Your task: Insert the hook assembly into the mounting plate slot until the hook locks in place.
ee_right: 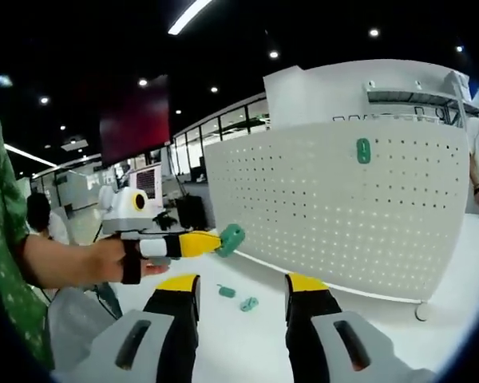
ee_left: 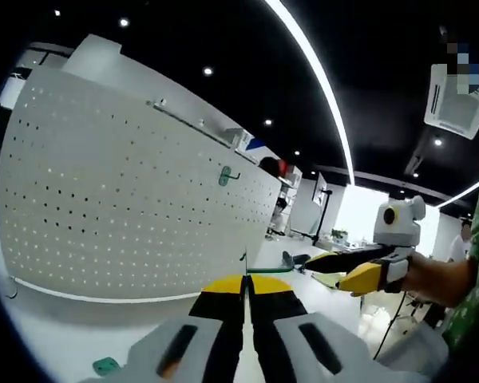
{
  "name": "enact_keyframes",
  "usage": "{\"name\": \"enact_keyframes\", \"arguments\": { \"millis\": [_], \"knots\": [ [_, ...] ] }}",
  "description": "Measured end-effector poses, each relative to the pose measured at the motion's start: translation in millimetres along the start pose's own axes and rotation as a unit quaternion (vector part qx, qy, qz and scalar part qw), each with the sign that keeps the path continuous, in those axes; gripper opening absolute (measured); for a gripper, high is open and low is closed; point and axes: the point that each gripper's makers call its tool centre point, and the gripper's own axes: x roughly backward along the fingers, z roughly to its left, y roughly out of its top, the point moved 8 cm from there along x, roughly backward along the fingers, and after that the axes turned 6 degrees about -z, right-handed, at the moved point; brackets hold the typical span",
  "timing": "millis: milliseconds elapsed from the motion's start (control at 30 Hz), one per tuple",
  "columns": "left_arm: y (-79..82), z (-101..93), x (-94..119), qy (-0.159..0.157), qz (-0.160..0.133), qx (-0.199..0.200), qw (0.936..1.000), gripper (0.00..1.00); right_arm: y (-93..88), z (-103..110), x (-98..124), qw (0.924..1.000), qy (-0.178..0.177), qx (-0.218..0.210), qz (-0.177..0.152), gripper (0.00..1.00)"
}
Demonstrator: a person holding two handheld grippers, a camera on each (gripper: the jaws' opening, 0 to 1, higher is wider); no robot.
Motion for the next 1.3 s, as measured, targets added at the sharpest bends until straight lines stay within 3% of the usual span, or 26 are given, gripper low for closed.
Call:
{"name": "enact_keyframes", "arguments": {
  "millis": [400,867,1300],
  "knots": [
    [11.1,-19.0,2.1,-0.04,-0.037,-0.026,0.9982,0.01,17.4,13.8,3.4,0.9997,0.0,-0.013,-0.022,0.37],
    [15.9,-38.8,-2.8,-0.052,-0.058,-0.027,0.9966,0.01,29.8,21.3,2.1,0.9988,-0.007,-0.026,-0.04,0.32],
    [20.0,-54.0,-10.2,-0.051,-0.074,-0.039,0.9952,0.02,39.5,20.2,-0.5,0.9965,-0.027,-0.051,-0.061,0.2]
  ]
}}
